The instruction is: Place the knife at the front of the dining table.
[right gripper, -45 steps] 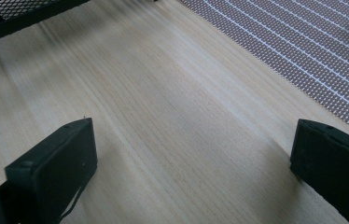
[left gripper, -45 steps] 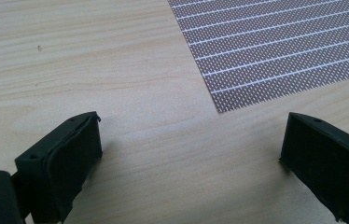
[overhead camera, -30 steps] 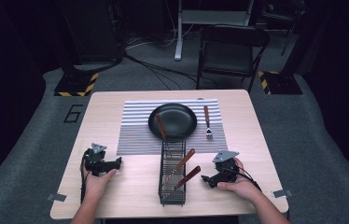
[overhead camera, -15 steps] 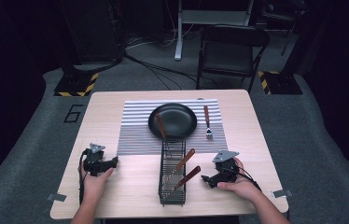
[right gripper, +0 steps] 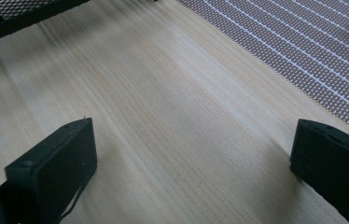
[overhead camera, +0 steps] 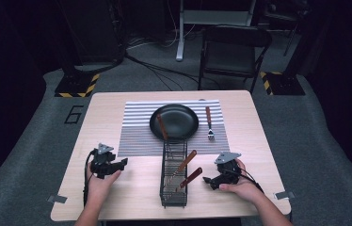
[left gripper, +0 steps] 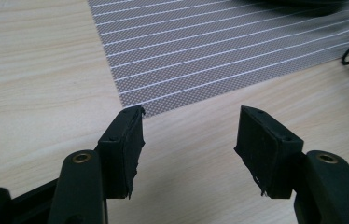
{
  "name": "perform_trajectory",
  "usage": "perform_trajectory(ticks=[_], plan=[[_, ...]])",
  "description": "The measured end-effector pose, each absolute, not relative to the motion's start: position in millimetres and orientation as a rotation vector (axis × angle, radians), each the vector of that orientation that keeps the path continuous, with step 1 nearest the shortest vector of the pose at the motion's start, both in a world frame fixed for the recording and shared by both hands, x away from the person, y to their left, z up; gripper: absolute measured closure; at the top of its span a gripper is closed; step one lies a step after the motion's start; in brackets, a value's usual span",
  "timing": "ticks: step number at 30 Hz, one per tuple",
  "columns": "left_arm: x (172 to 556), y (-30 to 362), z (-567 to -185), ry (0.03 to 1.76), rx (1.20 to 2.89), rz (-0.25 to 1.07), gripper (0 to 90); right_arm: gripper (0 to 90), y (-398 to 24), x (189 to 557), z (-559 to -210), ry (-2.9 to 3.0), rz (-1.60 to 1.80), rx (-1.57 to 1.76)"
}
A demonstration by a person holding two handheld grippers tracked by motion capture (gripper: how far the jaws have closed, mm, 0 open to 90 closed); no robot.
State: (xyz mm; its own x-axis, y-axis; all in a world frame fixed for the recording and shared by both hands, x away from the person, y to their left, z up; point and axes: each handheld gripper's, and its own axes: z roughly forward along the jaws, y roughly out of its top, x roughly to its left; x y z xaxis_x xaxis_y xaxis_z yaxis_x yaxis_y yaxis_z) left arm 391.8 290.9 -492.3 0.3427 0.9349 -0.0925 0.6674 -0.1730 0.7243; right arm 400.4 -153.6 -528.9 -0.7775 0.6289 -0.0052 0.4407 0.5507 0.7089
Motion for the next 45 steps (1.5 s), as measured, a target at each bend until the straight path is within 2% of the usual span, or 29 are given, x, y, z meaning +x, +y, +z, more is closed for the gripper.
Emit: perform_trajectory(ticks=[21,45], plan=[[395,263,-456,1.315,1.932,0.429,41.9,0.0,-153,399,-529,2.529,1.049,0.911],[404,218,-412,1.155,1.959,0.363,50.5,0.0,-153,399,-529,2.529,1.05,0.911]])
